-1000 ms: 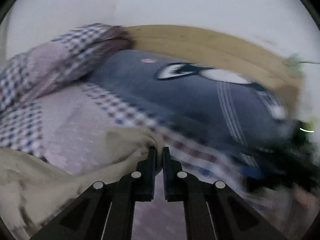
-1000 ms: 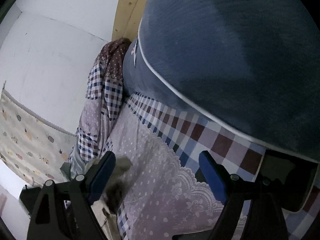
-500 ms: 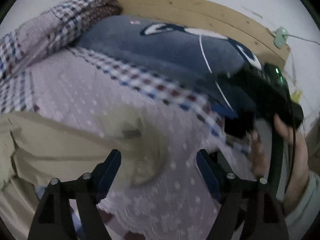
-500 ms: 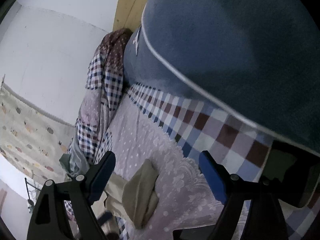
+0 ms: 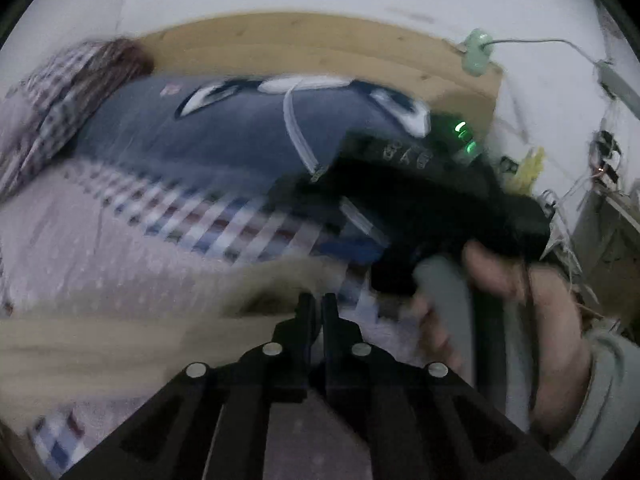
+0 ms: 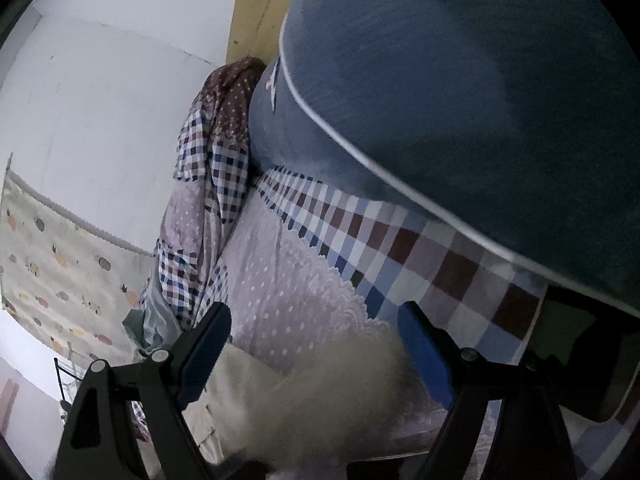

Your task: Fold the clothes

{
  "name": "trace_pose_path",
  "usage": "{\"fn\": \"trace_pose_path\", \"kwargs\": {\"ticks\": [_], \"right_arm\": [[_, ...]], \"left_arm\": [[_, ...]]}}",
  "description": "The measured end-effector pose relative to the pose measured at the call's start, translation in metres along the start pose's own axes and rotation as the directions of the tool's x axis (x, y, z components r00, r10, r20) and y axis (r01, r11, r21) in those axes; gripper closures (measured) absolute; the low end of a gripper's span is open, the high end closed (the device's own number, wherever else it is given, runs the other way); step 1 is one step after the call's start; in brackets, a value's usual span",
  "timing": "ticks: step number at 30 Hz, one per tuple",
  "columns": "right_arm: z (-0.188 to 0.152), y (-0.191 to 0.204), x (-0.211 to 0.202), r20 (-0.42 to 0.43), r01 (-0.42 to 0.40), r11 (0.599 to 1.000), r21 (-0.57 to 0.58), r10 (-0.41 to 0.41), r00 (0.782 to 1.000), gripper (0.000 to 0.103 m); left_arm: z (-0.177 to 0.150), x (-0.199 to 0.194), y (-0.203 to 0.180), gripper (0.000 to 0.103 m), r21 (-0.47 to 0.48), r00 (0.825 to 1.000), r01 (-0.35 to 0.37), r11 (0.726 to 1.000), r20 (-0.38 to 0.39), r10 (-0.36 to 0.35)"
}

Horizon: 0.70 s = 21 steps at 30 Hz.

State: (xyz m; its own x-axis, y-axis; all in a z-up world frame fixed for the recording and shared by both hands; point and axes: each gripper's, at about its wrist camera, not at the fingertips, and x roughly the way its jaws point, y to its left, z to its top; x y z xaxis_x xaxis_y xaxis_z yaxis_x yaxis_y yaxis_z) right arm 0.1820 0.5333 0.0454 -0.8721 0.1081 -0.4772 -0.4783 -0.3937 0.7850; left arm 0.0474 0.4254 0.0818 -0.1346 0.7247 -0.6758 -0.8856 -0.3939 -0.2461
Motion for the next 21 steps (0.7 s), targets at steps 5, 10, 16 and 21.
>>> {"fn": "trace_pose_path", "kwargs": {"ticks": [5,10,16,21], "right_arm": [[0.001,0.001,-0.002,-0.001,0.005,1.000,-0.016,-0.005,1.000,0.014],[0.006,-0.004,-0.009,0.026,0.017,1.000,0.003,-0.017,1.000,0.014],[0.008,-0.003,-0.011,0.030,0.018,1.000,-0.002,-0.018,0.999,0.014],[0.010,-0.005,-0.014,0.039,0.023,1.000,0.002,-0.023,0.999,0.014]], "left_arm": [[-0.028,-0.014,0.026,0.076,-0.093,0.996,-0.069,0.993,-0.060,0.064],[-0.030,-0.027,-0.009,0.028,0.057,0.994,-0.111,0.992,0.001,0.112],[-0.008,0.002,-0.038,0.028,0.142,0.990,-0.139,0.980,-0.001,0.140],[0.011,0.020,-0.035,0.100,0.026,0.998,-0.054,0.998,-0.021,0.054]]}}
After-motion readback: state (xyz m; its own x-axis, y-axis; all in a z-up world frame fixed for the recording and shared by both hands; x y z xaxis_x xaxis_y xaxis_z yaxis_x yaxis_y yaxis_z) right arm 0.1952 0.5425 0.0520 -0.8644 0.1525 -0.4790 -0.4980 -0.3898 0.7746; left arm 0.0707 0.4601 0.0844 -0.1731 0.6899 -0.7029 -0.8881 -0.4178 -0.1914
